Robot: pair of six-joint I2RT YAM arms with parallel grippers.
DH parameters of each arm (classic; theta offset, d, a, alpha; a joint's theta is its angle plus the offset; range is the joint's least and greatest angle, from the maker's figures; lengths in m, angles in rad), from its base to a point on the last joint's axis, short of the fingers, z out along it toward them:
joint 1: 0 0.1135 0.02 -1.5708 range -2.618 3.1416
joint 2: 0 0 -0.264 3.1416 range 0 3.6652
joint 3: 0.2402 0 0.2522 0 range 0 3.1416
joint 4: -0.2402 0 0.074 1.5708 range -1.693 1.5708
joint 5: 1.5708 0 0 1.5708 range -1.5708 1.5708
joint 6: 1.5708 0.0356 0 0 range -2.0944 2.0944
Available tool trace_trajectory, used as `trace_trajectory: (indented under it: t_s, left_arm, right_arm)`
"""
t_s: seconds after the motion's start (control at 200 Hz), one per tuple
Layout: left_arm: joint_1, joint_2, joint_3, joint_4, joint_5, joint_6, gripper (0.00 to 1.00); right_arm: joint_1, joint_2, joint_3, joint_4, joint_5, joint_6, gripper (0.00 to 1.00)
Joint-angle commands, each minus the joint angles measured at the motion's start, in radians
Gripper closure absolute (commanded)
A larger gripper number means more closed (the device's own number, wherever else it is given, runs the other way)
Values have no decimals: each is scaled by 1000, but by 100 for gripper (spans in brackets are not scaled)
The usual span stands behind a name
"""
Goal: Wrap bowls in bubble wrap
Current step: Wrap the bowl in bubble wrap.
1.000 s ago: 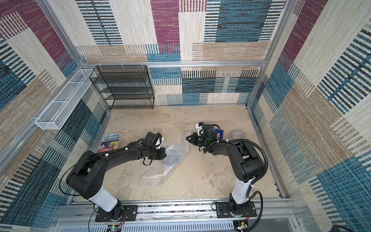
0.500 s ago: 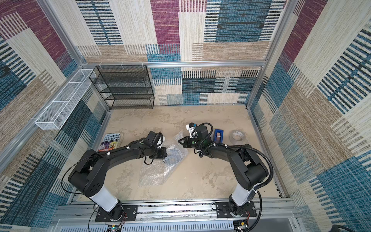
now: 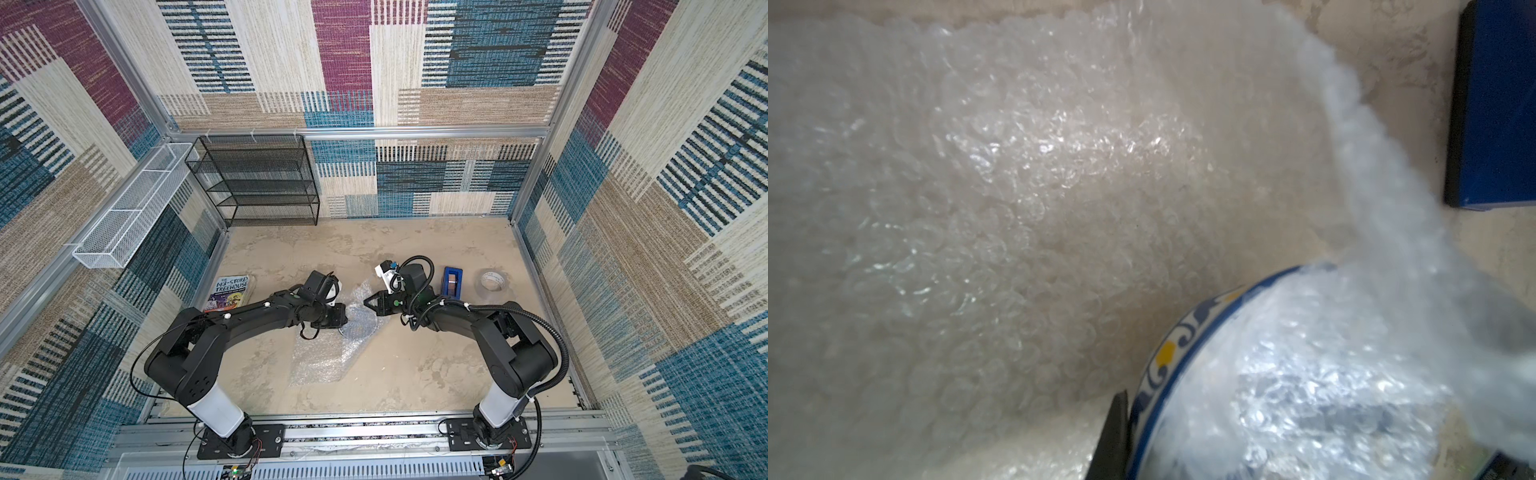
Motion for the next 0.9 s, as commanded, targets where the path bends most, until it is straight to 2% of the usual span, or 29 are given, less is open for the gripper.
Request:
trace_trajectory:
  t_s: [0.0, 0.446, 0.786, 0.896]
  left_arm:
    - [0, 15, 9, -41, -66, -22, 100]
    - [1, 15, 4, -25, -68, -33, 100]
    - [1, 6, -3, -11, -46, -19, 100]
    - [1, -22, -18, -3, -51, -14, 73]
  right_arm:
    - [17, 0, 2, -21, -42, -60, 100]
    - [90, 104, 88, -214, -37, -180, 100]
    - [120, 188, 181, -371, 111, -206, 100]
    - [131, 194, 193, -399, 148, -205, 100]
